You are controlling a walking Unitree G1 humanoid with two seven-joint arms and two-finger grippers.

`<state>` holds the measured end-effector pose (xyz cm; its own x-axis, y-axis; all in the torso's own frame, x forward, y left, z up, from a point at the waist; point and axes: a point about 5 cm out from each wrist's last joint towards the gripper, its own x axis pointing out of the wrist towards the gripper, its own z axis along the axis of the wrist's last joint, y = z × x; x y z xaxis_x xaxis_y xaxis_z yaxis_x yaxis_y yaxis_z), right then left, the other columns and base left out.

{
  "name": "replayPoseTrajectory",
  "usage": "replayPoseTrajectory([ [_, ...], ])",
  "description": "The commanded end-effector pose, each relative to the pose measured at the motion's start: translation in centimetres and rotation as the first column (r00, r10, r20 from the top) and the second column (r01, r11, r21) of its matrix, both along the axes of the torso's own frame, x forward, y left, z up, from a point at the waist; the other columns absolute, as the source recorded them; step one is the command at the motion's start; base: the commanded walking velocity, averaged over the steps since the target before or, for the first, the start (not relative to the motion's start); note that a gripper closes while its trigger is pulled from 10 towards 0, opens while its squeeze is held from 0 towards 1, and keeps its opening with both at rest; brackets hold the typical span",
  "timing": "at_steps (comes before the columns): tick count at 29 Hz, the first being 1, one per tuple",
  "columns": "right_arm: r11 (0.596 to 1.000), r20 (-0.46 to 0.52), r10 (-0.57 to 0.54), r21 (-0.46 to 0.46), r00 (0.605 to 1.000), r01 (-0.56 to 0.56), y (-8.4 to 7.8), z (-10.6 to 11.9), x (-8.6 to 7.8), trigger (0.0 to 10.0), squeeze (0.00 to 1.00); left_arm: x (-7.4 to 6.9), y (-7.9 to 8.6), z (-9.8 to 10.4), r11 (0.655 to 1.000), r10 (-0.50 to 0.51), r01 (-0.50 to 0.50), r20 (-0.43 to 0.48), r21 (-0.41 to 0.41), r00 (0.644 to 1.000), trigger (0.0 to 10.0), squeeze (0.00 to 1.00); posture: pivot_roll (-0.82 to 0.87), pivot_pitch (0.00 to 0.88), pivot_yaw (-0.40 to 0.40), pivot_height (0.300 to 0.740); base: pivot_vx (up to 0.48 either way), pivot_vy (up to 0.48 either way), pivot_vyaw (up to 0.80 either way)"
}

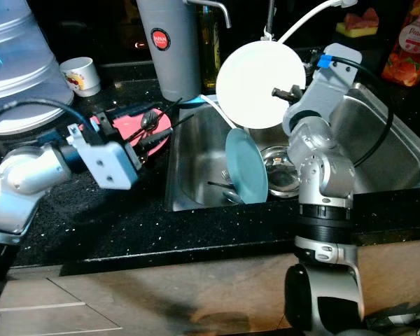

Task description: Kitchen organization

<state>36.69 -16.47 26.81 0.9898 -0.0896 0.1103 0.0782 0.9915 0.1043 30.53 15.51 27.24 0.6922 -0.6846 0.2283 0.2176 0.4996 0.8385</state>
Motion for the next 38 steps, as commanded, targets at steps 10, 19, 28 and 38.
replayPoseTrajectory([
  [10,0.921,0.058,0.06,-0.388,0.997,-0.033,2.4,-1.0,0.0,10.0,0.0,2.0,-2.1,-2.5,0.978,0.03,-0.112,-0.418,-0.174,0.908,10.0,0.0,0.05,0.006,0.04,0.74,0.0,0.0,0.0],
  [19,0.727,0.088,0.018,-0.685,0.996,0.047,2.1,-1.9,0.1,10.0,0.0,2.3,-3.9,-3.6,0.987,0.031,-0.104,-0.5,-0.119,0.866,10.0,0.0,0.04,0.011,0.043,0.74,0.0,0.0,0.0],
  [28,0.564,-0.072,0.088,-0.819,0.994,-0.109,2.4,-5.5,0.4,10.0,0.0,2.4,-4.6,-4.8,0.982,0.013,-0.12,-0.58,-0.145,0.815,10.0,0.0,0.04,0.015,0.053,0.74,0.0,0.0,0.0],
  [38,0.707,-0.25,0.183,-0.638,0.951,-0.304,3.0,-7.7,1.1,10.0,0.0,2.8,-4.6,-5.8,0.978,0.031,-0.152,-0.613,-0.145,0.789,10.0,0.0,0.03,0.027,0.052,0.74,0.0,0.0,0.0],
])
